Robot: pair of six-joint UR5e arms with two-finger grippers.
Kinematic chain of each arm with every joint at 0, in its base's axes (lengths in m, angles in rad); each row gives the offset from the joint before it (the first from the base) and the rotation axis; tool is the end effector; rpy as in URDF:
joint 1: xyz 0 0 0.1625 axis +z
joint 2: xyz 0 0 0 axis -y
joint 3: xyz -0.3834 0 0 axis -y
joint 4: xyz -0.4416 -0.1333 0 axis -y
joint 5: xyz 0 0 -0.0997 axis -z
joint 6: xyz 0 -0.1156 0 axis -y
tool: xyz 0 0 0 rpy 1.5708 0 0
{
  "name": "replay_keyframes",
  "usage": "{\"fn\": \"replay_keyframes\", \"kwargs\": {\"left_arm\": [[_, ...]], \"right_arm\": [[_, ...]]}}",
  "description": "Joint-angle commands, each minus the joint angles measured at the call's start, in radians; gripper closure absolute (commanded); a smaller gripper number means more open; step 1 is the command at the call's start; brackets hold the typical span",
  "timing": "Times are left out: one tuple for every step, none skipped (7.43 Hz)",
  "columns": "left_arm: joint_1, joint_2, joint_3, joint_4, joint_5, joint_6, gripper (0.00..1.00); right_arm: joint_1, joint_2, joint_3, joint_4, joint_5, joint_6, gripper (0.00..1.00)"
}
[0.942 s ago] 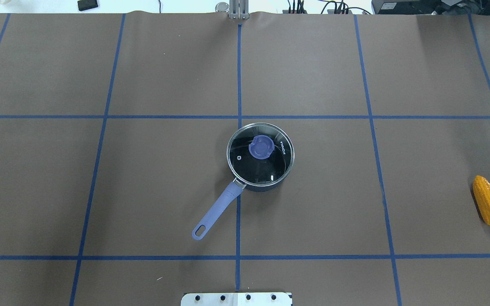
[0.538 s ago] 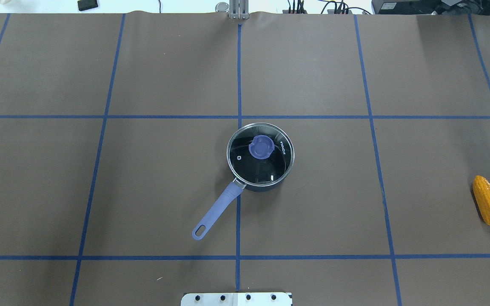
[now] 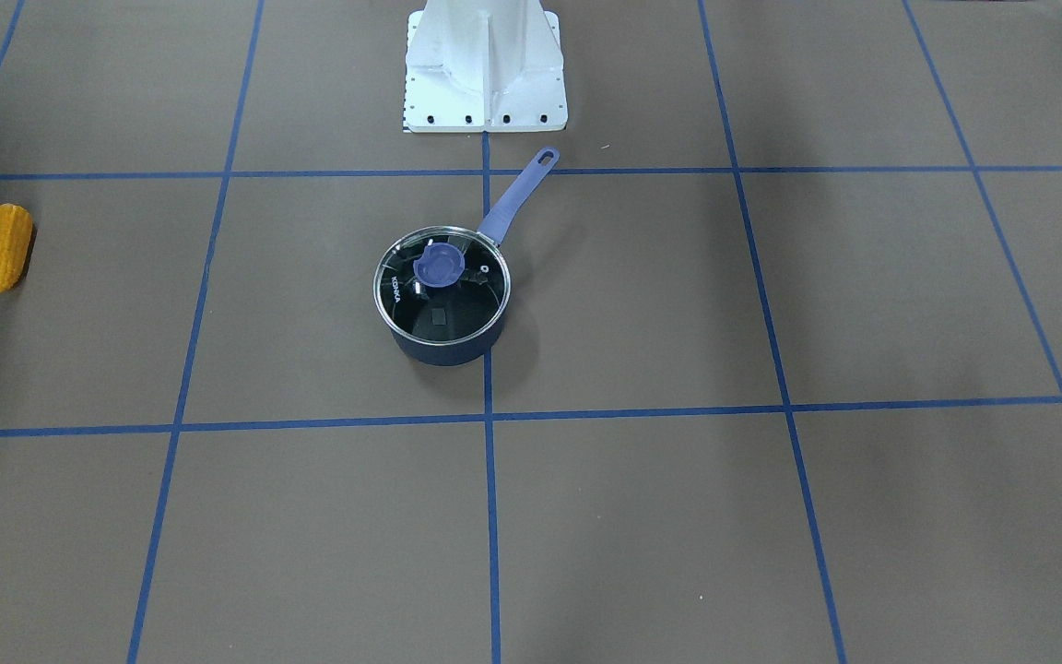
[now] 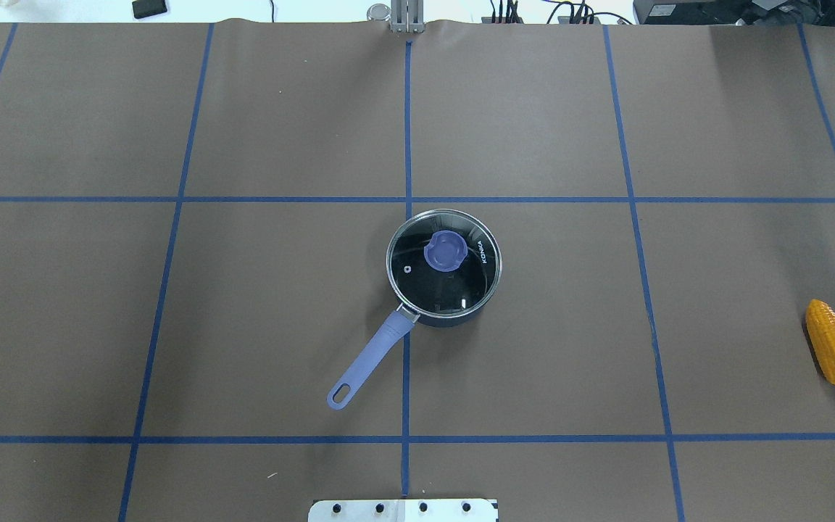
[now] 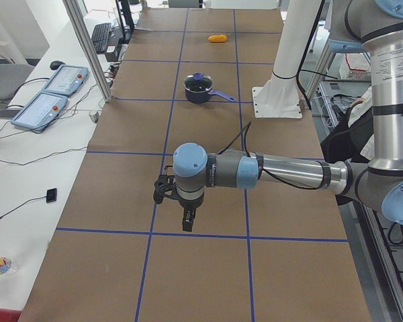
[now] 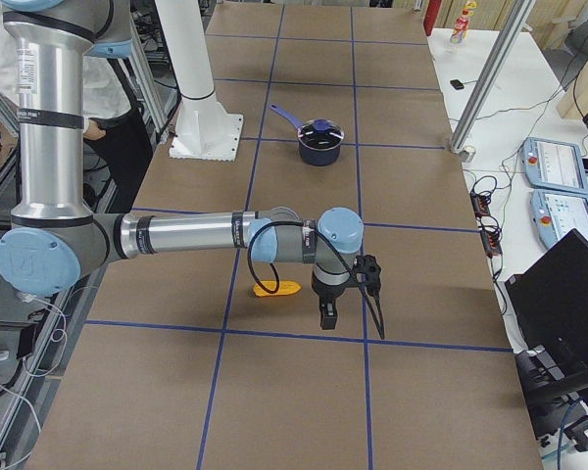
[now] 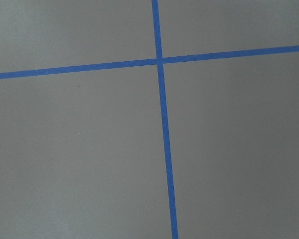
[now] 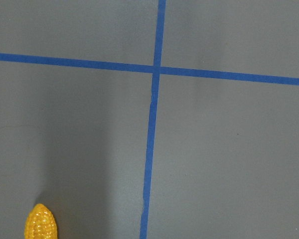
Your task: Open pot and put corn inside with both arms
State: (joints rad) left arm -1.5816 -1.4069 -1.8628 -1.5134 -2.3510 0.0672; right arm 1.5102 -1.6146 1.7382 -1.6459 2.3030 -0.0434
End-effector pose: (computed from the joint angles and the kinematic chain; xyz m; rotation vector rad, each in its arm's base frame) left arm -0.0572 -0.4801 0.5593 0.0975 0.7769 0.0811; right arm 0.0241 -0.5276 0.5721 0.0400 -0.7329 -0.1170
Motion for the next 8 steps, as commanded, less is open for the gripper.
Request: {"fn": "replay_keyframes", "kwargs": {"left_arm": [[0.000, -0.013, -0.036, -0.075, -0.001, 0.000, 0.01], [0.002, -0.021, -0.036, -0.200, -0.001, 0.003, 0.01], [0.009, -0.085, 0.018, -0.355, 0.001, -0.001, 0.01], [0.011, -0.118, 0.063, -0.404, -0.025, 0.000, 0.01], [0.012, -0.150, 0.069, -0.406, -0.030, 0.005, 0.01], [0.018, -0.188, 0.108, -0.439, -0.031, -0.010, 0.01], [0.032, -0.190, 0.106, -0.537, -0.033, -0.045, 0.01], [0.123, -0.211, 0.099, -0.548, -0.021, -0.087, 0.01]], "right_arm": [[-0.001, 0.068, 0.003, 0.001, -0.005, 0.010, 0.00], [-0.001, 0.084, 0.009, 0.001, -0.004, 0.010, 0.00], [-0.001, 0.111, 0.009, 0.001, -0.002, 0.011, 0.00], [0.001, 0.113, 0.009, 0.001, -0.004, 0.001, 0.00], [0.001, 0.111, 0.018, 0.001, -0.002, -0.003, 0.00], [0.001, 0.105, 0.018, 0.073, -0.004, -0.003, 0.00], [-0.001, 0.102, 0.008, 0.145, 0.002, 0.016, 0.00], [-0.001, 0.099, 0.001, 0.153, 0.003, 0.017, 0.00]]}}
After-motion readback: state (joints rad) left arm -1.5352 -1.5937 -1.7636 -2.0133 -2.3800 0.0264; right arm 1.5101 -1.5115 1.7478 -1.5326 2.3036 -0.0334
